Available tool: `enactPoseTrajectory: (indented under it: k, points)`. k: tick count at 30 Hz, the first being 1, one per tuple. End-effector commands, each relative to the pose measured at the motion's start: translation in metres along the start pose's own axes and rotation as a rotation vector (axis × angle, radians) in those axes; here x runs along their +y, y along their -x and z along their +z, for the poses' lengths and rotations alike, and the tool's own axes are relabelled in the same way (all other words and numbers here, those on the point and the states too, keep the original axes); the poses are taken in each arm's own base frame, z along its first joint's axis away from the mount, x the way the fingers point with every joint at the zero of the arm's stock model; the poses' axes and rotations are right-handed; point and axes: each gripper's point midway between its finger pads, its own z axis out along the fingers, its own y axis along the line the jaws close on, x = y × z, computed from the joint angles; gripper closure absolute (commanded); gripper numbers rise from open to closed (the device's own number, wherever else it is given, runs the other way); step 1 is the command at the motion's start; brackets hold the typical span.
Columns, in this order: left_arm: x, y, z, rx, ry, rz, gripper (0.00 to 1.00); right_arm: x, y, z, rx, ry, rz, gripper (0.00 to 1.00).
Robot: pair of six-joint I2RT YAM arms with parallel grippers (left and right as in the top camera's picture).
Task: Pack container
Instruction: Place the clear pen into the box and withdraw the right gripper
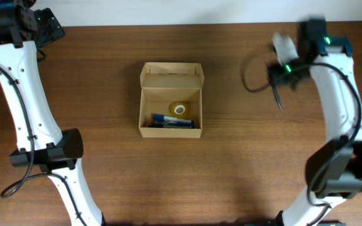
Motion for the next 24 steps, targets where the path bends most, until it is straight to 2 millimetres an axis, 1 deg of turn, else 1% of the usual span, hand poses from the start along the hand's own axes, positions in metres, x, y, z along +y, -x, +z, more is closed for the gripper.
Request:
enactPoseTrajectory:
  k: [1,2,3,4,5,6,7,9,11,12,13,14,18,19,24]
  points:
    - [0.007,0.005,-0.016,-0.036,-0.003,-0.003,0.0,0.103,0.065,-0.083,-0.251,0.032,-0.32,0.96]
    - [0.007,0.005,-0.016,-0.036,-0.003,-0.003,0.0,0.124,0.071,-0.09,-0.278,0.035,-0.391,0.96]
    - [0.007,0.005,-0.016,-0.036,-0.003,-0.003,0.0,0.172,0.073,-0.097,-0.309,0.056,-0.567,0.96]
    - [0.007,0.005,-0.016,-0.036,-0.003,-0.003,0.0,0.201,0.068,-0.097,-0.311,0.08,-0.675,0.96]
    - [0.007,0.005,-0.016,-0.036,-0.003,-0.003,0.0,0.219,0.062,-0.095,-0.303,0.1,-0.749,0.96]
    - [0.007,0.005,-0.016,-0.036,-0.003,-0.003,0.0,0.245,0.051,-0.087,-0.28,0.13,-0.856,0.96]
    - [0.007,0.005,-0.016,-0.036,-0.003,-0.003,0.0,0.262,0.042,-0.081,-0.26,0.151,-0.937,0.96]
    - [0.007,0.005,-0.016,-0.036,-0.003,-0.003,0.0,0.287,0.026,-0.063,-0.201,0.177,-1.077,0.96]
    - [0.007,0.005,-0.016,-0.036,-0.003,-0.003,0.0,0.3,0.014,-0.042,-0.143,0.2,-1.161,0.96]
    - [0.007,0.005,-0.016,-0.036,-0.003,-0.003,0.0,0.303,0.01,-0.033,-0.117,0.209,-1.184,0.96]
    - [0.007,0.005,-0.016,-0.036,-0.003,-0.003,0.0,0.305,0.004,-0.018,-0.074,0.222,-1.206,0.96]
    - [0.007,0.005,-0.016,-0.036,-0.003,-0.003,0.0,0.305,0.002,-0.008,-0.05,0.228,-1.206,0.96]
    - [0.007,0.005,-0.016,-0.036,-0.003,-0.003,0.0,0.301,-0.006,0.041,0.057,0.258,-1.227,0.96]
    - [0.007,0.005,-0.016,-0.036,-0.003,-0.003,0.0,0.3,-0.008,0.05,0.075,0.264,-1.226,0.96]
    - [0.007,0.005,-0.016,-0.036,-0.003,-0.003,0.0,0.307,-0.03,0.099,0.183,0.361,-1.202,0.96]
